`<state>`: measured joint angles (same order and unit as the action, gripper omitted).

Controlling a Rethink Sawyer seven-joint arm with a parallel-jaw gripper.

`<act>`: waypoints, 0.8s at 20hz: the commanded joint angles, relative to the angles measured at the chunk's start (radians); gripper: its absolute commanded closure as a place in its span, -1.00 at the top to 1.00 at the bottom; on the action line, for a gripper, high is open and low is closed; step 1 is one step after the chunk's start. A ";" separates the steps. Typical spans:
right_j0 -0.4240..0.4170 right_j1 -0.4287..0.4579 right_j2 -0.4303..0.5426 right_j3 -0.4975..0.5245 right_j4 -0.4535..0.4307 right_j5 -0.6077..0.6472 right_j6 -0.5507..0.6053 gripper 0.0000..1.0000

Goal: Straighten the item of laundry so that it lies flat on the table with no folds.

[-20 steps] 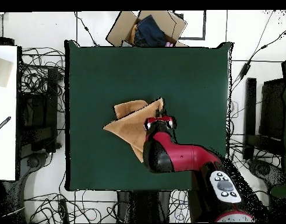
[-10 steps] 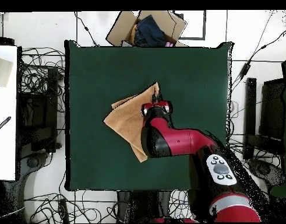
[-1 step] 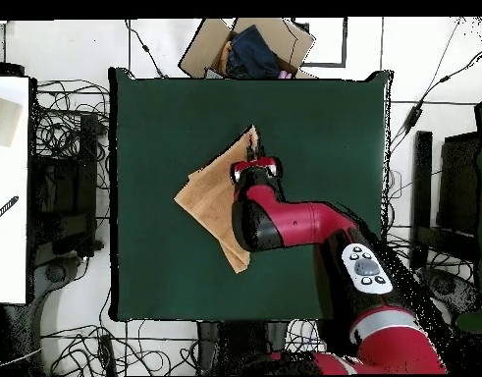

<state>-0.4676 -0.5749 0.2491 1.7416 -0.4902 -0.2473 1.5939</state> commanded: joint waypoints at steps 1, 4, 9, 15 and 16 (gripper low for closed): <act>-0.028 0.016 0.116 -0.073 -0.052 0.167 0.042 -1.00; -0.040 0.016 0.128 -0.078 -0.059 0.176 0.038 -1.00; -0.035 0.011 0.112 -0.078 -0.058 0.146 0.061 1.00; -0.031 0.014 0.100 -0.079 -0.053 0.134 0.070 1.00; -0.028 0.014 0.094 -0.083 -0.056 0.132 0.067 1.00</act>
<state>-0.5008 -0.5609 0.3000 1.6986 -0.4903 -0.1760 1.5939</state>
